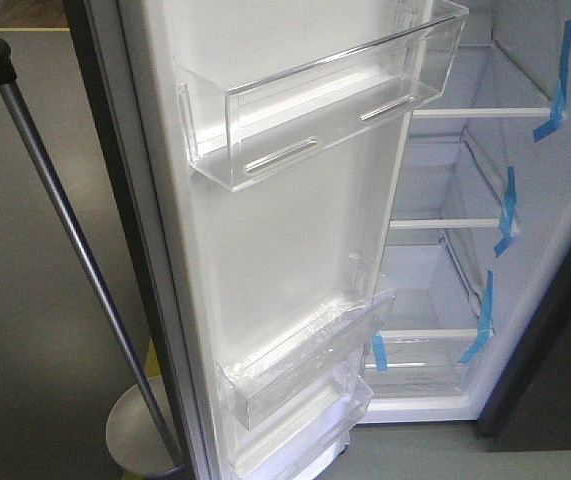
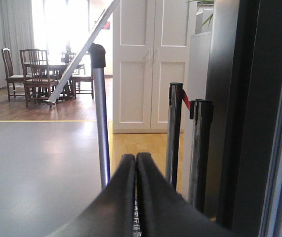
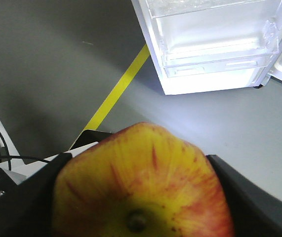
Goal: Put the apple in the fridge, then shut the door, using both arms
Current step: 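Approach the refrigerator door bins with the apple held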
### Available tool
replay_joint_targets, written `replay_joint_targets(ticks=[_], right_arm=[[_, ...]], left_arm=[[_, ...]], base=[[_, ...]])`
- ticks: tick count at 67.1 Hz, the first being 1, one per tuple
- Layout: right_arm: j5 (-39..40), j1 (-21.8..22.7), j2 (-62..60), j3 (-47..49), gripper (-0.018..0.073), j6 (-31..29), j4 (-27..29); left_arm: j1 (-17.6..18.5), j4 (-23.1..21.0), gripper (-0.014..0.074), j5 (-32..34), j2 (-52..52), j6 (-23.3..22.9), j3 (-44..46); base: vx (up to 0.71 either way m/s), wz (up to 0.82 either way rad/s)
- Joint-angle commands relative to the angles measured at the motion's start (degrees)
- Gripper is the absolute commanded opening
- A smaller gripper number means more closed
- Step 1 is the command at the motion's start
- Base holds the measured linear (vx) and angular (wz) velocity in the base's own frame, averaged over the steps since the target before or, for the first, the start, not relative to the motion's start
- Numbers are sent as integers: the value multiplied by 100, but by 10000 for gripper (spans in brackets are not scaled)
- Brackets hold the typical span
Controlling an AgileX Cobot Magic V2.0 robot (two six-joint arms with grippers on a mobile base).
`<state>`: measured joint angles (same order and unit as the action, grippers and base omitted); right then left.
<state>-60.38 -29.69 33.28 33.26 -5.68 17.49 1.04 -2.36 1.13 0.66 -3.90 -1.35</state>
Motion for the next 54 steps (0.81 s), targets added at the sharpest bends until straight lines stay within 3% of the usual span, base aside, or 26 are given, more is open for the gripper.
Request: replay_joint_targets(ticks=[1,54], right_arm=[[248,-23,9,164,185,-42,106],[248,-23,9,164,185,-42,106]], left_arm=[[13,-49,-6,424,86,-23,97],[13,-49,-6,424,86,-23,97]], base=[[4,-4],[1,-1]])
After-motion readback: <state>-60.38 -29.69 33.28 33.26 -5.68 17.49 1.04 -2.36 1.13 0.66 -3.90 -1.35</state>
